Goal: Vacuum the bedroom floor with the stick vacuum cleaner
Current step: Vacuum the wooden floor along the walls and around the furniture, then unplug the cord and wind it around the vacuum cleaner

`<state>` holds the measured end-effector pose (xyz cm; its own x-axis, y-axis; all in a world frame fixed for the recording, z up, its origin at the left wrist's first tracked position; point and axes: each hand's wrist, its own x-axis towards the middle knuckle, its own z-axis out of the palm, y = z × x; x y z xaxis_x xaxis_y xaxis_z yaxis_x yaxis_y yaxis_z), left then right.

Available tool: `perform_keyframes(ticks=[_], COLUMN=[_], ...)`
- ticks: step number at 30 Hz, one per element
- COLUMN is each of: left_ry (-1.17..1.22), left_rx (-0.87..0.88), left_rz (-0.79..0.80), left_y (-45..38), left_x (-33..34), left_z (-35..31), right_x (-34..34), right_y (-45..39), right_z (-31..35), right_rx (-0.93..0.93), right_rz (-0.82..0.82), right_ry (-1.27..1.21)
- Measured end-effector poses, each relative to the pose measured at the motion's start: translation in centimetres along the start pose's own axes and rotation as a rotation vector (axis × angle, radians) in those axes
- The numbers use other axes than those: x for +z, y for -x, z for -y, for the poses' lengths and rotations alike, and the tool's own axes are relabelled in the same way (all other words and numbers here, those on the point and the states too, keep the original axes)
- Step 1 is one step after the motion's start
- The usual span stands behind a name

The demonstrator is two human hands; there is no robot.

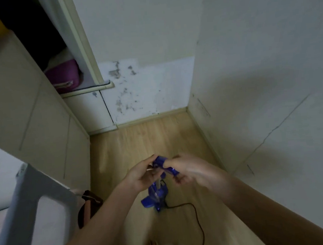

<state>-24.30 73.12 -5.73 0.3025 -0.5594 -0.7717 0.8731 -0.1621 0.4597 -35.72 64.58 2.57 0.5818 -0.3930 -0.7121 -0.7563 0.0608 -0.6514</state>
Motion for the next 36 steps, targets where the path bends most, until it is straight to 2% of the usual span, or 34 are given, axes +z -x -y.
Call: perform_keyframes(ticks=[7, 10, 16, 21, 25, 29, 32, 36], left_ry=[0.025, 0.003, 0.04, 0.046, -0.239, -0.759, -1.085, -1.393], left_rx=[0.066, 0.07, 0.047, 0.058, -0.022, -0.062, -0.002, 0.019], left_rz=[-0.039, -0.037, -0.005, -0.121, -0.124, -0.041, 0.117, 0.407], left_y=[-0.3, -0.4, -0.3, -0.9, -0.8, -0.2, 1.1, 4.8], left_x=[0.2, 0.3, -0.6, -1.8, -1.3, 1.8, 3.7, 5.9], left_z=[-4.9, -5.8, -5.3, -2.0, 2.4, 8.2, 14.9, 27.0], right_x=[0.9, 1.5, 2.3, 2.4, 2.1, 2.2, 2.9, 6.4], right_y=[-2.3, -2.7, -2.6, -2.7, -1.0, 3.9, 8.6, 18.2], right_z=[5.4, 6.4, 5.9, 3.8, -0.5, -8.8, -17.9, -32.6], right_rx=[-0.206, -0.233, -0.264, -0.31, -0.288, -0.195, -0.057, 0.154], right_rz=[-0.214, -0.287, -0.332, -0.443, -0.541, -0.552, -0.62, -0.804], right_ry=[0.181, 0.225, 0.206, 0.027, -0.133, -0.114, -0.198, -0.441])
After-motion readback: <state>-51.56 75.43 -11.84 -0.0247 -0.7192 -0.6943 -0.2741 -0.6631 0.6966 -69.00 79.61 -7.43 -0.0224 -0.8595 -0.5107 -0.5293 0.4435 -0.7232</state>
